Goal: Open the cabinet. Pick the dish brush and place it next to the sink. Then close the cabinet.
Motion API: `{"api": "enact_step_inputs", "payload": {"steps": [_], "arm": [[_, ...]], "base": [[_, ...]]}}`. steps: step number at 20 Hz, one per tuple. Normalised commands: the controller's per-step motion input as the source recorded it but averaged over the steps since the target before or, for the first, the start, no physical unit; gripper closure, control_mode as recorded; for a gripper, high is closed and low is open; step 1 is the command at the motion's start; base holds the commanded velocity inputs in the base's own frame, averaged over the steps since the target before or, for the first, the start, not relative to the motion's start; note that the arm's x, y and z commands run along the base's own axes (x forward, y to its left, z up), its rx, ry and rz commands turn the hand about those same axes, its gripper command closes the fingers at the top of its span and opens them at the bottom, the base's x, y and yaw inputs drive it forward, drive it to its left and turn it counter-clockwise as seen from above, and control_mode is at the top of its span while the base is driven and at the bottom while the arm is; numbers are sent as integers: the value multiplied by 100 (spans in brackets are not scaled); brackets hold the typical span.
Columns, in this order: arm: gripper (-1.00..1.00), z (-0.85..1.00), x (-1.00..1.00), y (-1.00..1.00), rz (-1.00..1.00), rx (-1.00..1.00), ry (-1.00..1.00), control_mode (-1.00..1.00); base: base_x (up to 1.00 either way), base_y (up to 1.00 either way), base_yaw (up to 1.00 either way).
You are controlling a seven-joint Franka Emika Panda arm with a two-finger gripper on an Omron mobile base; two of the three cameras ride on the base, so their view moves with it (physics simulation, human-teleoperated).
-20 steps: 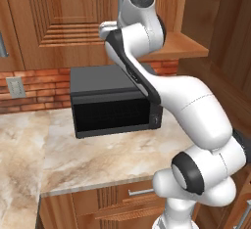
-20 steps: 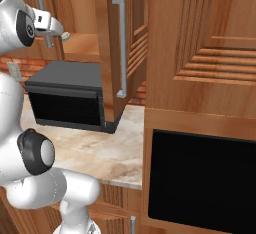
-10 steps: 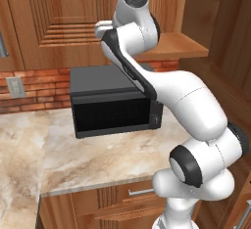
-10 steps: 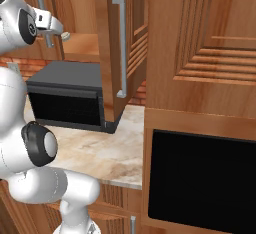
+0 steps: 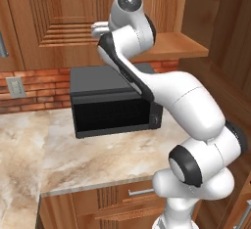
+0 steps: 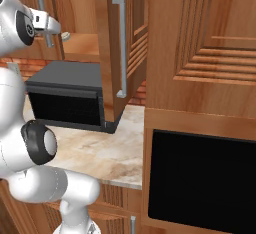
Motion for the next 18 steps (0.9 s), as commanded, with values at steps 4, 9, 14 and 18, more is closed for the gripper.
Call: {"api": "enact_step_inputs", "payload": {"steps": [4, 9, 14, 18], "arm": [[-100, -39, 36, 0, -7, 1, -14, -100], [-100, -46, 37, -8, -7, 4, -18, -100], [-100, -33, 47, -19, -7, 1, -15, -100], [-100, -7, 34, -36, -1, 0, 0, -100]], "base": [[0, 0, 0], [0, 0, 0], [0, 0, 0], [0, 0, 0]]}}
